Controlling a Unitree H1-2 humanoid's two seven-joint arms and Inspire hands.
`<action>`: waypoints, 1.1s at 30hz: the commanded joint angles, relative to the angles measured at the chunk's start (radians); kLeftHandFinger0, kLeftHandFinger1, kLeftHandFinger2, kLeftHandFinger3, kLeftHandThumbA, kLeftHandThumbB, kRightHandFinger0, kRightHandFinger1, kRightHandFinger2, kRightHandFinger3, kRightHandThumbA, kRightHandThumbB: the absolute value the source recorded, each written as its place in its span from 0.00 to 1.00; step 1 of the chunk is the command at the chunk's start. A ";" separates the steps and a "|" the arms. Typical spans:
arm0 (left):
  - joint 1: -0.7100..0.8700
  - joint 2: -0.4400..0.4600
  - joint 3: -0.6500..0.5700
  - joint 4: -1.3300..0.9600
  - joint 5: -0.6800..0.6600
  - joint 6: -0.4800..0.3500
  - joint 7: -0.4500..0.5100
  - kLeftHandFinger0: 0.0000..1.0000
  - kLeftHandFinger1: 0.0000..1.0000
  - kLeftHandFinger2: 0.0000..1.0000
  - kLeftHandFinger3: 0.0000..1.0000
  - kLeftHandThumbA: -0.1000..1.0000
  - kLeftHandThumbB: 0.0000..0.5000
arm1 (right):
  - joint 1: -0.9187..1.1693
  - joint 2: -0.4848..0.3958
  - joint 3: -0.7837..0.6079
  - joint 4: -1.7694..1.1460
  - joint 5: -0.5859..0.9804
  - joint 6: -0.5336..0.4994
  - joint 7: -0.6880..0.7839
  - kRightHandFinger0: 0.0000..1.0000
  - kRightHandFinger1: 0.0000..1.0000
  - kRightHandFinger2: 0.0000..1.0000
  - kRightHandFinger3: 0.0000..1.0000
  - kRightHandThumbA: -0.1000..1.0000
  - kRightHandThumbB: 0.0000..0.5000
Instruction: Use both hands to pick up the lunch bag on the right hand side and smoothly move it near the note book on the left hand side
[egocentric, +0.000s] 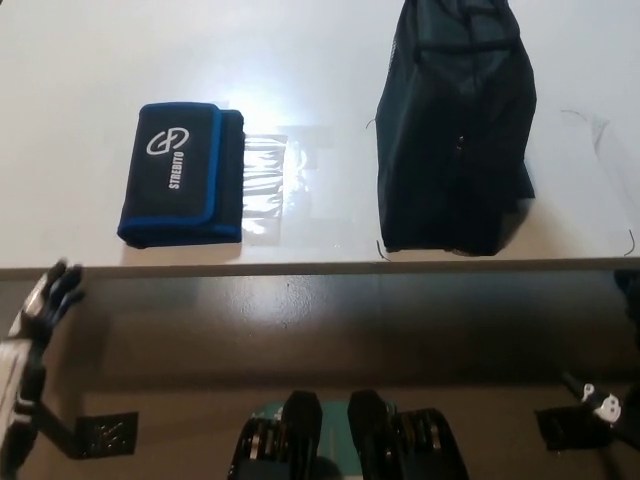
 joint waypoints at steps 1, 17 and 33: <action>-0.082 -0.016 -0.040 -0.056 0.016 0.069 -0.027 1.00 1.00 1.00 1.00 1.00 0.53 | -0.046 0.000 -0.016 -0.048 0.045 -0.028 -0.003 1.00 1.00 1.00 1.00 1.00 0.42; -0.336 -0.101 -0.169 -0.007 0.112 0.229 -0.062 1.00 1.00 1.00 1.00 1.00 0.60 | -0.178 0.040 -0.044 -0.023 0.067 0.005 -0.029 1.00 1.00 1.00 1.00 1.00 0.56; -0.602 -0.201 -0.233 0.212 0.195 0.306 -0.036 1.00 1.00 1.00 1.00 1.00 0.54 | -0.360 0.093 -0.055 0.084 0.064 0.054 -0.065 1.00 1.00 1.00 1.00 1.00 0.51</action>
